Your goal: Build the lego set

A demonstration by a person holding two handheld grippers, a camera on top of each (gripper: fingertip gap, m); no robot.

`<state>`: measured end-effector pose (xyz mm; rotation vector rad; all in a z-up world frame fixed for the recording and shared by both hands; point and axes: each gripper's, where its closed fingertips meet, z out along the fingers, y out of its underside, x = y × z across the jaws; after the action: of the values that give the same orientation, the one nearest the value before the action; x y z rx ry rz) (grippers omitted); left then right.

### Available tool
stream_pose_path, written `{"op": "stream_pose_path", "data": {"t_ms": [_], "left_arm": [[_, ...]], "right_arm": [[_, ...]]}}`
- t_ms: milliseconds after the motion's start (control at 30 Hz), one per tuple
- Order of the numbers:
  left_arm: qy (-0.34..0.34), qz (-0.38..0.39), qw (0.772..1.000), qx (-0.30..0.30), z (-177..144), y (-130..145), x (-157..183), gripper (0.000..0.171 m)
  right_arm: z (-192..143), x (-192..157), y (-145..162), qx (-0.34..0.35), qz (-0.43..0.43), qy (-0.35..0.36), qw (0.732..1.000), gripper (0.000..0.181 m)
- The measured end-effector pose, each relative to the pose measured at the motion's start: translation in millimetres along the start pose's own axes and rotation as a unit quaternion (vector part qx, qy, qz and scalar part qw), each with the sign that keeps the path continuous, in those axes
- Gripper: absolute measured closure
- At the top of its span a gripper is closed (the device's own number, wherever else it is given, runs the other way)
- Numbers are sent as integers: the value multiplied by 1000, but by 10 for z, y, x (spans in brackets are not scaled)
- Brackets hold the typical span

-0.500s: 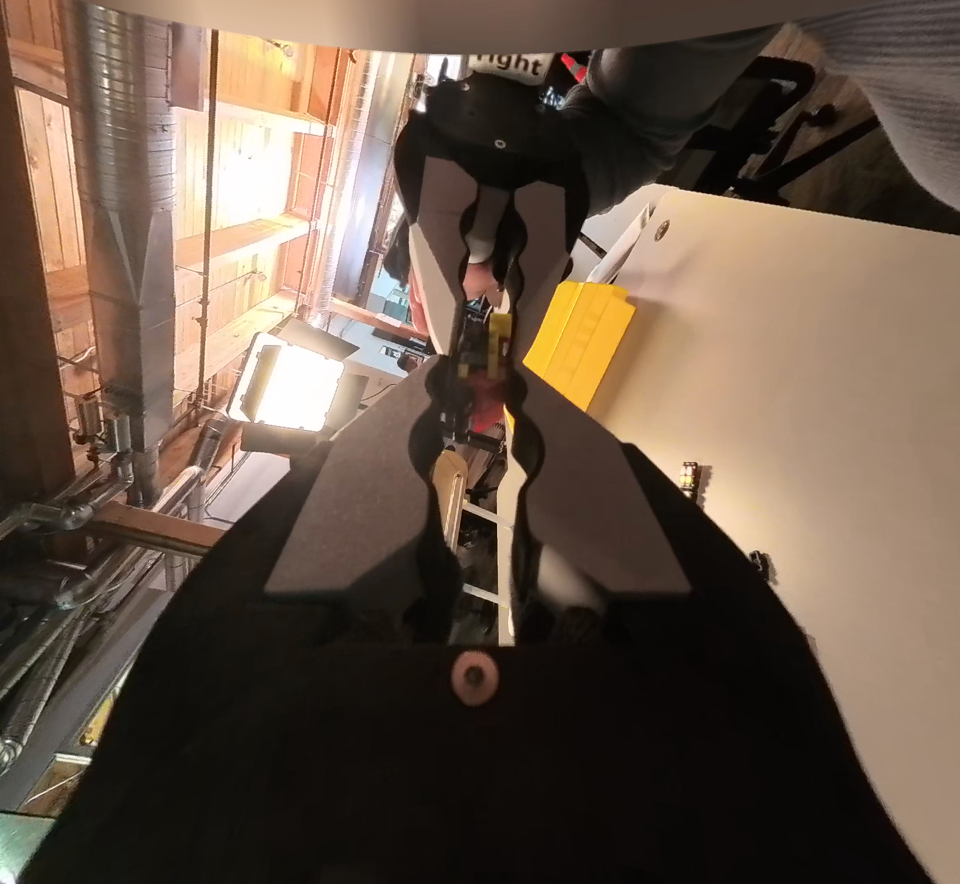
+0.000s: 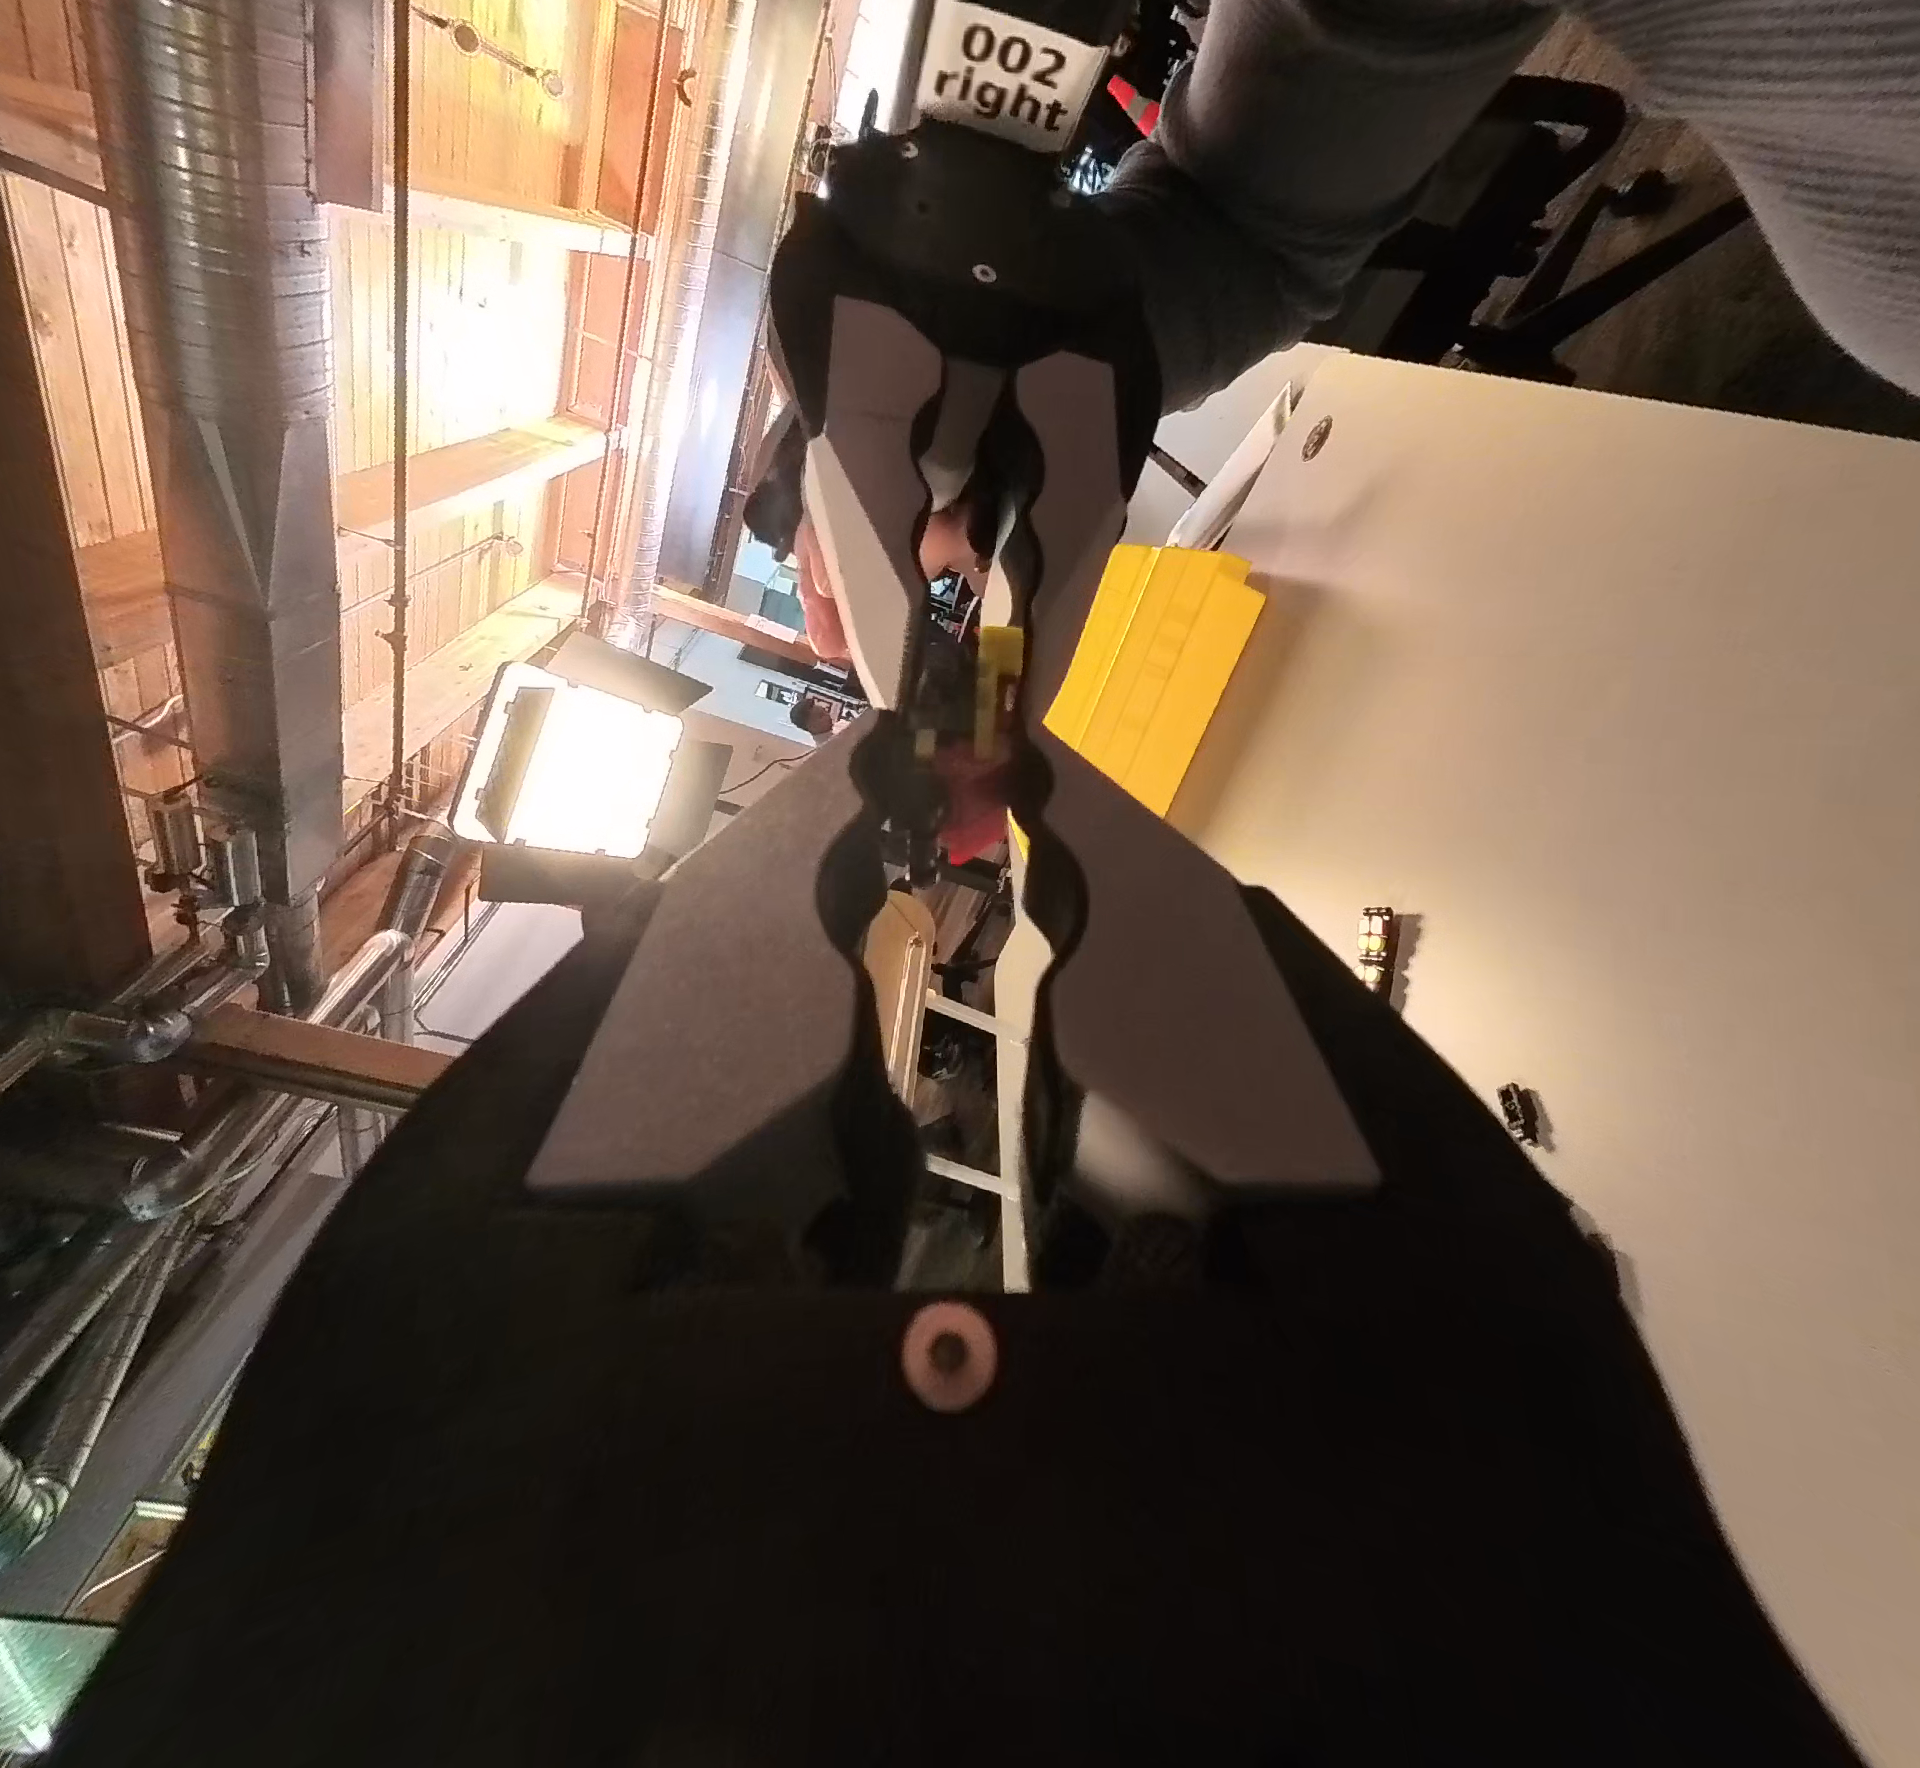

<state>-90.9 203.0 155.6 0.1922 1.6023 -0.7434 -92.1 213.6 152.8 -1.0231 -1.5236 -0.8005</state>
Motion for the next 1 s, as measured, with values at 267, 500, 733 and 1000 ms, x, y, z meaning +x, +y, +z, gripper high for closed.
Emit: {"op": "stream_pose_path", "data": {"t_ms": [267, 500, 733, 1000], "left_arm": [[2, 1, 1000, -1, 1, -8, 4, 152], [5, 3, 1000, -8, 13, 12, 17, 152], [7, 3, 1000, -14, 20, 32, 25, 152], [-5, -18, 1000, -1, 15, 26, -25, 152]], "right_arm": [[-4, 2, -1, -4, 57, -26, 998, 162], [-1, -15, 18, -12, 74, -39, 996, 161], [-62, -58, 20, -5, 64, -58, 996, 143], [-42, -33, -58, 32, 47, -23, 998, 136]]}}
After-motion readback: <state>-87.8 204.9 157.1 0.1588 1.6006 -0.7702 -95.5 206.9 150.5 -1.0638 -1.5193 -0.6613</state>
